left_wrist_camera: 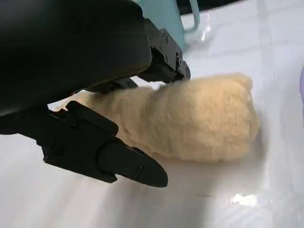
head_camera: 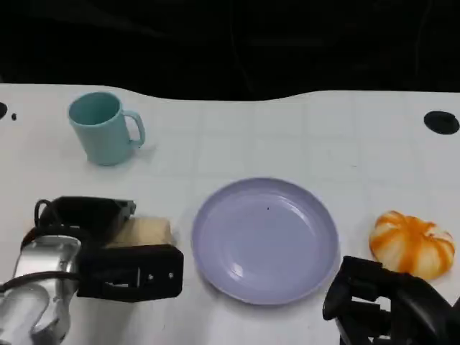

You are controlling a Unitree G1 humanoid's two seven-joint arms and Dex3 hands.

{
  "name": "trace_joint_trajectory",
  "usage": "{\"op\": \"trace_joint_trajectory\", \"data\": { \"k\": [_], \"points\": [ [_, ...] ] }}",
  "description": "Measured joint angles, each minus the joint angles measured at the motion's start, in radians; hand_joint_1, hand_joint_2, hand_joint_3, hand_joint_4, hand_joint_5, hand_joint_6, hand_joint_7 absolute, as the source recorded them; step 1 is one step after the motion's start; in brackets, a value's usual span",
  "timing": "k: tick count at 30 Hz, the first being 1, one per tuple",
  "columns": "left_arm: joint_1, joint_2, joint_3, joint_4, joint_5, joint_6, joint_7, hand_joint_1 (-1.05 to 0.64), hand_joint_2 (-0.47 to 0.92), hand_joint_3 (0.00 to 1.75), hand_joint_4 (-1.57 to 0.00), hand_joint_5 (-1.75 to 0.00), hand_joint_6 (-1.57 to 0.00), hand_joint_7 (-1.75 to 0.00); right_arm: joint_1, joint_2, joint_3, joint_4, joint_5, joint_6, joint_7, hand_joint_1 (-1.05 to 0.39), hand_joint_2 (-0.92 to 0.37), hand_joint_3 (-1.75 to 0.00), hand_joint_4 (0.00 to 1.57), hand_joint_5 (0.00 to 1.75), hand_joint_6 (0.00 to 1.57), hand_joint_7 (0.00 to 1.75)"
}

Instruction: Grasp the towel on the left side of the plate with the left hand and place it into the plate.

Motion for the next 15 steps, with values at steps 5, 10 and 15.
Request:
{"op": "trace_joint_trajectory", "data": {
  "k": [5, 10, 15],
  "points": [
    [-0.052, -0.017, -0.011, 0.165, -0.051, -0.079, 0.160, -0.26, 0.92, 0.23, -0.85, -0.32, -0.75, -0.11, 0.012, 0.000, 0.001, -0.001, 0.000, -0.008, 0.001, -0.04, -0.69, -1.06, 0.74, 1.75, 0.57, 1.63],
    [-0.072, -0.019, -0.016, 0.292, -0.104, -0.197, 0.347, -0.24, 0.92, 0.14, -0.82, -1.56, -0.92, -0.88, 0.017, 0.001, 0.003, -0.017, 0.000, -0.004, -0.003, -0.04, -0.68, -1.06, 0.74, 1.75, 0.56, 1.63],
    [-0.062, -0.014, -0.028, 0.366, -0.119, -0.304, 0.564, -0.22, 0.92, 0.25, -0.84, -1.74, -0.61, -1.71, 0.016, 0.001, 0.005, -0.025, 0.000, 0.004, -0.007, -0.04, -0.68, -1.06, 0.73, 1.75, 0.56, 1.62]
  ]
}}
